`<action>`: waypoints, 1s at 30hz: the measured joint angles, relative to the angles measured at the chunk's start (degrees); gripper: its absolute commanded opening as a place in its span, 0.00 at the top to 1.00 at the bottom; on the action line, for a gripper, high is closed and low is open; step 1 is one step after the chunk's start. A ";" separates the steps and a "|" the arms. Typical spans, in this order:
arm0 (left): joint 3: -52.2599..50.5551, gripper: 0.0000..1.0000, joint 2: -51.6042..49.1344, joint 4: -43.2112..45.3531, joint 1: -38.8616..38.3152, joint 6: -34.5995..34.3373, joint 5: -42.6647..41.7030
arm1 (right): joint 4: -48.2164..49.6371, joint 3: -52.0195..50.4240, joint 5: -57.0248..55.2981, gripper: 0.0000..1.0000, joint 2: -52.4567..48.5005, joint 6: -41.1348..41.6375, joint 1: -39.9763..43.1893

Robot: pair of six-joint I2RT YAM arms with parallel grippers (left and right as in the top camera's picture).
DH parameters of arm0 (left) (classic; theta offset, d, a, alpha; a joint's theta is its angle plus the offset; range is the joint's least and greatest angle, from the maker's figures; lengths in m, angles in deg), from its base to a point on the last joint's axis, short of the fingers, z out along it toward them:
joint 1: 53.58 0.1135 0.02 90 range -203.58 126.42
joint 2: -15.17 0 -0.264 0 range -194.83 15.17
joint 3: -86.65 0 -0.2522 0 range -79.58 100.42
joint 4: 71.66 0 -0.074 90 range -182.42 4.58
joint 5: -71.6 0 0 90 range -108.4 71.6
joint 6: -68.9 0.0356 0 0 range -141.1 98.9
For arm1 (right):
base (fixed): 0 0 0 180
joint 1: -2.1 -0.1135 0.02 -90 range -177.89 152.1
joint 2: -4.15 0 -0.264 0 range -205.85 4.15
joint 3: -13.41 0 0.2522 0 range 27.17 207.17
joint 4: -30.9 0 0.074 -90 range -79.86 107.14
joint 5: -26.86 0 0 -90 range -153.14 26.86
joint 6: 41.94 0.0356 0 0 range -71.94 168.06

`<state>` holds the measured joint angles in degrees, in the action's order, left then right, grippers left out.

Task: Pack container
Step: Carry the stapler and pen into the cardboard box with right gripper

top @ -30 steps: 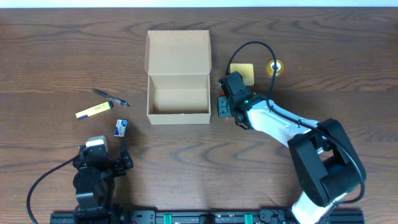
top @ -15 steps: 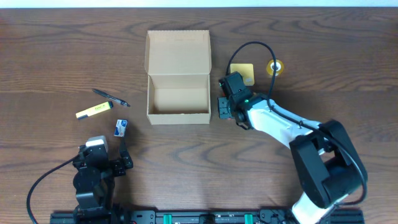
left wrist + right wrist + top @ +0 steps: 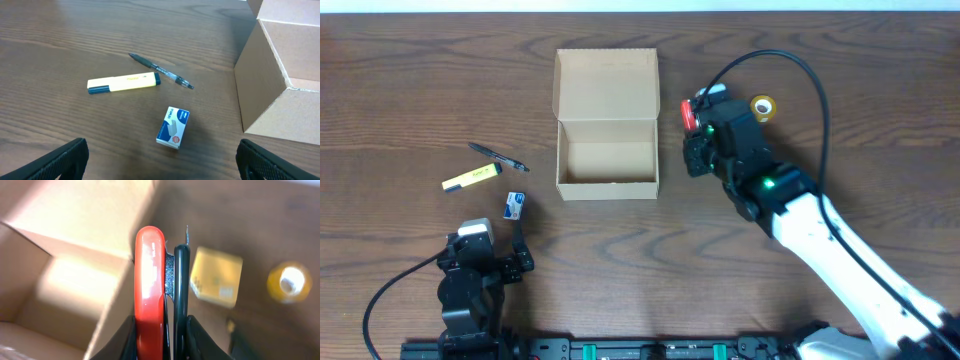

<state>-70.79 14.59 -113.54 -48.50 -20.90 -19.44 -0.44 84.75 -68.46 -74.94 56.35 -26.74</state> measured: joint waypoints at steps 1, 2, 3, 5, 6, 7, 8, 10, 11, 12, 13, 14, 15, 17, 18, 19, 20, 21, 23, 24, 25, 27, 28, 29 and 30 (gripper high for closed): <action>0.00 0.05 0.00 0.02 0.00 0.00 0.00 | 1.18 0.00 0.76 0.99 0.92 -1.53 -0.24; 0.00 0.05 0.00 0.02 0.00 0.00 0.00 | 2.32 0.00 1.86 0.99 1.55 -3.23 -0.63; 0.00 0.05 0.00 0.02 0.00 0.00 0.00 | 3.69 0.00 3.23 0.99 1.92 -5.11 -1.33; 0.00 0.05 0.00 0.02 0.00 0.00 0.00 | 5.81 0.00 5.77 0.99 1.99 -8.22 -3.04; 0.00 0.05 0.00 0.02 0.00 0.00 0.00 | 6.54 0.00 7.02 0.99 1.95 -9.77 -3.91; 0.00 0.05 0.00 0.02 0.00 0.00 0.00 | 7.43 0.00 8.37 0.99 1.84 -12.04 -4.98; 0.00 0.05 0.00 0.02 0.00 0.00 0.00 | 8.70 0.00 10.05 0.99 1.64 -14.69 -6.10; 0.00 0.05 0.00 0.02 0.00 0.00 0.00 | 10.54 0.00 12.83 0.99 1.14 -19.76 -7.93; 0.00 0.05 0.00 0.02 0.00 0.00 0.00 | 11.54 0.00 14.38 0.99 0.66 -22.67 -8.96; 0.00 0.05 0.00 0.02 0.00 0.00 0.00 | 12.13 0.00 15.52 0.99 0.13 -24.92 -9.73; 0.00 0.05 0.00 0.02 0.00 0.00 0.00 | 12.52 0.00 16.46 0.99 -0.44 -26.80 -10.29; 0.00 0.05 0.00 0.02 0.00 0.00 0.00 | 12.85 0.00 17.42 0.99 -1.25 -28.85 -10.95; 0.00 0.05 0.00 0.04 0.00 0.00 0.00 | 13.07 0.00 18.18 0.99 -2.16 -30.60 -11.45; 0.00 0.05 0.00 0.02 0.00 0.00 0.00 | 13.18 0.00 19.10 0.99 -4.48 -33.35 -11.91; 0.00 0.05 0.00 0.02 0.00 0.00 0.00 | 13.16 0.00 19.37 0.99 -5.90 -34.29 -11.91; 0.00 0.05 0.00 0.02 0.00 0.00 0.00 | 13.14 0.00 19.47 0.99 -7.08 -34.84 -11.91; 0.00 0.05 0.00 0.04 0.00 0.00 0.00 | 12.98 0.02 19.34 0.99 -9.07 -35.65 -11.91; 0.00 0.05 0.00 0.02 0.00 0.00 0.00 | 11.96 0.33 19.12 0.99 -10.43 -36.00 -12.00; 0.00 0.05 0.00 0.04 0.00 0.00 0.00 | 7.74 2.73 18.12 0.99 -13.20 -37.27 -12.15; 0.00 0.05 0.00 0.02 0.00 0.00 0.00 | 5.95 4.07 17.57 0.99 -14.29 -37.94 -12.22; 0.00 0.05 0.00 0.00 0.00 0.00 0.00 | 3.19 6.47 16.98 0.99 -15.78 -38.75 -12.28; 0.00 0.05 0.00 0.02 0.00 0.00 0.00 | -1.90 12.28 15.67 0.99 -18.80 -41.09 -12.28; 0.00 0.05 0.00 0.00 0.00 0.00 0.00 | -4.24 15.12 15.08 0.99 -20.11 -42.38 -12.28; 0.00 0.05 0.00 0.00 0.00 0.00 0.00 | -7.15 18.43 14.58 0.99 -21.49 -43.76 -12.28; 0.00 0.05 0.00 0.04 0.00 0.00 0.00 | -9.09 21.38 14.21 0.99 -22.77 -45.22 -12.28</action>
<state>-70.79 14.59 -113.49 -48.50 -20.90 -19.44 -9.53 106.13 -54.25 -97.72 11.13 -39.02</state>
